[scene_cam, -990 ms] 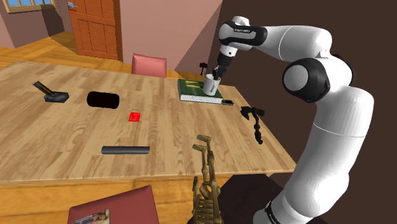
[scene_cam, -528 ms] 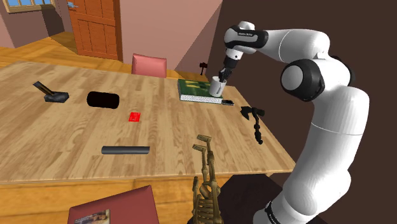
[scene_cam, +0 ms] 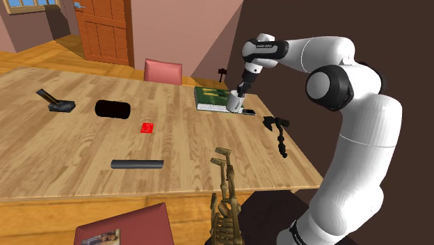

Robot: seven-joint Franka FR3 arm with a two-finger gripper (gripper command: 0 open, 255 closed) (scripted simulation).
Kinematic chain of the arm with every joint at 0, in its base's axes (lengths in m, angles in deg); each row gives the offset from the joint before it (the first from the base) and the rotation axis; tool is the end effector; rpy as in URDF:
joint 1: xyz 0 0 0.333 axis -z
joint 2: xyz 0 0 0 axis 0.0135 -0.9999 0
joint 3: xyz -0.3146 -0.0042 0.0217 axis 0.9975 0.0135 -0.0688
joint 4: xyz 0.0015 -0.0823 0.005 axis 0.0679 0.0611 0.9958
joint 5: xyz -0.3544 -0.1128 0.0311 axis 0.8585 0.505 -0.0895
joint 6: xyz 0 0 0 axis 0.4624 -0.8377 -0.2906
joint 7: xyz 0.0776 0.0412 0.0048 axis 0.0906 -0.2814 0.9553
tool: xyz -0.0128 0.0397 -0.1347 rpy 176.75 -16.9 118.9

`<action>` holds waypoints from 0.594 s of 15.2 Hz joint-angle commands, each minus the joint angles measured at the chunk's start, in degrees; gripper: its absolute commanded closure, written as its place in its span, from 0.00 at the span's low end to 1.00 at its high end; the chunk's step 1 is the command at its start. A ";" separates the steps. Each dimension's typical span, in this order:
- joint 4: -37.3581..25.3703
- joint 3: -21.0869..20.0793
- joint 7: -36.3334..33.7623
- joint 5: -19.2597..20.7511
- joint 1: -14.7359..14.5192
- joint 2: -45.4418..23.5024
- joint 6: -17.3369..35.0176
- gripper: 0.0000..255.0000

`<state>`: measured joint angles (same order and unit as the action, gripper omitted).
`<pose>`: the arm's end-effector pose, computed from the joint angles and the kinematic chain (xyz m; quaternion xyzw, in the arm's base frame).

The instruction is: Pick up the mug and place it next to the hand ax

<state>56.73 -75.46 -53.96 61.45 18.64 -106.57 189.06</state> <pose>0.5851 -0.2841 0.4372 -0.9976 -0.0411 -0.0382 0.0400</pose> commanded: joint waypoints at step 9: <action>5.90 -0.27 1.01 -0.68 -0.17 -1.33 7.19 1.00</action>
<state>62.34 -75.69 -53.04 60.88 18.46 -107.56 195.59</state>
